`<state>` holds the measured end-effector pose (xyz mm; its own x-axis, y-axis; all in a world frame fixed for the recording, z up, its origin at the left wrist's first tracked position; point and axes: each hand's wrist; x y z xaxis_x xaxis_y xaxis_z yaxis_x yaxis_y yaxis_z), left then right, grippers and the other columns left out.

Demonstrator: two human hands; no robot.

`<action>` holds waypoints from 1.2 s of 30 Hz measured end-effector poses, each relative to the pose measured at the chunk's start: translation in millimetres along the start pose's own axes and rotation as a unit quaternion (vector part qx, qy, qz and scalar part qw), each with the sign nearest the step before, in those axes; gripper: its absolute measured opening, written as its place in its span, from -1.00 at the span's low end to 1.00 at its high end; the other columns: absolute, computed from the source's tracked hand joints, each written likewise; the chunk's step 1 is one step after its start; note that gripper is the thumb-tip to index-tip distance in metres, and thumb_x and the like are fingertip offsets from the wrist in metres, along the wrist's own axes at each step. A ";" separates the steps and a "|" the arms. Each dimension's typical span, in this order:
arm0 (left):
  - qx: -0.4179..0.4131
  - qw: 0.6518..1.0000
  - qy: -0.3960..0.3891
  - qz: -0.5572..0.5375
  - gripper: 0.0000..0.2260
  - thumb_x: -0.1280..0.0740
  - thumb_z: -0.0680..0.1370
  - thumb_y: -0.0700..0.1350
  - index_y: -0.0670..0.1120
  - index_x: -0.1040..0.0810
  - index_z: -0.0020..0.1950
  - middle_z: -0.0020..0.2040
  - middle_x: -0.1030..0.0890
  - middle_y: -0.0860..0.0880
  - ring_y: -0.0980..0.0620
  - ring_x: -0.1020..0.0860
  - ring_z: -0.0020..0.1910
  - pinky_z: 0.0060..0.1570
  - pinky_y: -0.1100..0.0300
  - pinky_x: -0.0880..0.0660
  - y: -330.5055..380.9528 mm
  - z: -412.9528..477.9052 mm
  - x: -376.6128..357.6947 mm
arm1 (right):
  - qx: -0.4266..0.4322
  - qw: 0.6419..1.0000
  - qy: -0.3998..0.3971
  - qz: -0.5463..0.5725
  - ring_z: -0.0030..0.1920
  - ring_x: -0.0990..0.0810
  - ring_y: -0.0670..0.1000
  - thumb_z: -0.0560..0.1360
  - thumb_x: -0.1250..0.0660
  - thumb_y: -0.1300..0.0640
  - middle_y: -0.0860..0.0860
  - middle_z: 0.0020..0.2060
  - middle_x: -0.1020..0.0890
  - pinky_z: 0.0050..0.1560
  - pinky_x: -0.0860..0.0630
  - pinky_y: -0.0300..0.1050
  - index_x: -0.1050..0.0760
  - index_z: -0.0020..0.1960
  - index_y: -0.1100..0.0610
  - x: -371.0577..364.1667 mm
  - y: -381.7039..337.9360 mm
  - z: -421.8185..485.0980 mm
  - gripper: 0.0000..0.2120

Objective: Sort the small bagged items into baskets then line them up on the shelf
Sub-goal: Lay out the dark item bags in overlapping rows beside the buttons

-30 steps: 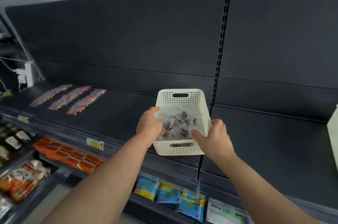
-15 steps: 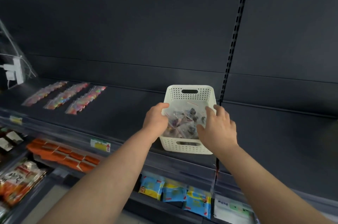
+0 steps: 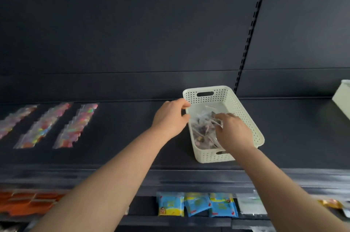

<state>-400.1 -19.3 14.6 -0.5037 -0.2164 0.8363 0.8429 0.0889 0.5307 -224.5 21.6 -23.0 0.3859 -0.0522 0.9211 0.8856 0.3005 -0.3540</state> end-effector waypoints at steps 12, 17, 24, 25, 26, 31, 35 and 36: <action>-0.148 0.908 -0.285 0.268 -0.32 -0.52 0.39 0.07 0.12 -0.33 0.45 0.19 -0.53 0.01 -0.04 -0.51 0.12 -0.08 0.11 -0.44 45.5 66.8 -44.9 | 0.017 0.999 -0.009 -0.051 0.22 -0.48 0.00 0.52 -0.20 0.23 -0.06 0.22 -0.52 0.18 -0.44 -0.07 -0.40 0.36 0.00 -0.2 18.0 24.2 -0.58; -0.117 0.944 -0.228 0.207 -0.52 -0.53 0.38 0.08 0.14 -0.53 0.27 0.21 -0.56 0.08 0.00 -0.51 0.18 0.03 0.11 -0.48 40.3 86.3 -43.7 | -0.040 0.996 -0.029 -0.073 0.39 -0.33 0.05 0.53 -0.15 0.23 0.02 0.28 -0.49 0.31 -0.33 -0.07 -0.34 0.37 0.09 0.1 25.8 26.1 -0.59; -0.062 0.987 -0.132 -0.063 -0.88 -0.52 0.41 -0.10 0.04 -0.61 -0.14 -0.23 -0.60 0.15 0.10 -0.62 -0.11 -0.05 0.20 -0.53 17.0 96.9 -35.2 | -0.072 0.997 -0.017 0.011 0.25 -0.47 0.05 0.49 -0.14 0.32 0.00 0.28 -0.50 0.18 -0.47 -0.02 -0.28 0.44 0.05 4.5 3.3 33.9 -0.46; -0.036 0.985 -0.106 -0.129 -0.86 -0.53 0.40 -0.10 0.03 -0.61 -0.13 -0.21 -0.63 0.09 0.09 -0.62 -0.13 -0.05 0.18 -0.53 11.8 98.0 -29.3 | -0.072 0.996 -0.006 0.055 0.24 -0.49 0.05 0.50 -0.13 0.33 0.01 0.27 -0.51 0.18 -0.49 -0.02 -0.29 0.44 0.06 3.7 -6.0 36.4 -0.47; -0.017 0.980 -0.081 -0.180 -0.84 -0.53 0.40 -0.10 0.01 -0.61 -0.10 -0.19 -0.63 0.06 0.08 -0.62 -0.14 -0.06 0.18 -0.52 5.4 99.3 -23.1 | -0.070 0.991 0.000 0.111 0.23 -0.51 0.04 0.51 -0.12 0.33 0.01 0.27 -0.52 0.20 -0.49 -0.02 -0.30 0.44 0.06 3.5 -16.8 38.6 -0.48; 0.017 0.963 -0.037 -0.266 -0.80 -0.50 0.45 -0.16 -0.03 -0.58 0.03 -0.14 -0.65 -0.03 0.02 -0.62 -0.13 -0.03 0.10 -0.56 -42.9 96.5 14.4 | -0.102 0.922 -0.055 0.369 0.07 -0.59 -0.01 0.49 -0.27 0.14 -0.07 0.11 -0.60 0.09 -0.55 -0.03 -0.27 0.45 0.09 -6.9 -84.7 52.0 -0.46; 0.067 0.941 -0.032 -0.330 -0.77 -0.35 0.57 -0.19 -0.10 -0.53 0.23 -0.04 -0.65 -0.02 0.07 -0.62 -0.13 -0.04 0.15 -0.61 -89.8 80.4 33.9 | -0.136 0.895 -0.042 0.423 -0.13 -0.64 0.04 0.52 -0.29 0.24 0.05 -0.08 -0.64 -0.12 -0.62 -0.07 -0.47 0.28 0.21 -40.3 -127.1 59.8 -0.67; 0.088 0.943 -0.015 -0.321 -0.78 -0.33 0.59 -0.17 -0.09 -0.53 0.23 -0.02 -0.64 0.00 0.07 -0.62 -0.10 -0.02 0.13 -0.61 -102.3 76.1 36.8 | -0.154 0.871 -0.053 0.464 -0.17 -0.64 0.01 0.53 -0.30 0.28 0.06 -0.10 -0.62 -0.21 -0.61 -0.16 -0.48 0.23 0.22 -49.6 -134.6 60.3 -0.72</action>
<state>-519.3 37.6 1.6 -0.9066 -0.2534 0.3373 0.3196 0.1095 0.9412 -378.4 41.1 -11.2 0.9609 0.1698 0.2187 0.2381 -0.1034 -0.9657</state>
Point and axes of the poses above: each hand's wrist, its own z-axis towards the middle knuckle, its own x-axis out of the back of the hand, y = z × x
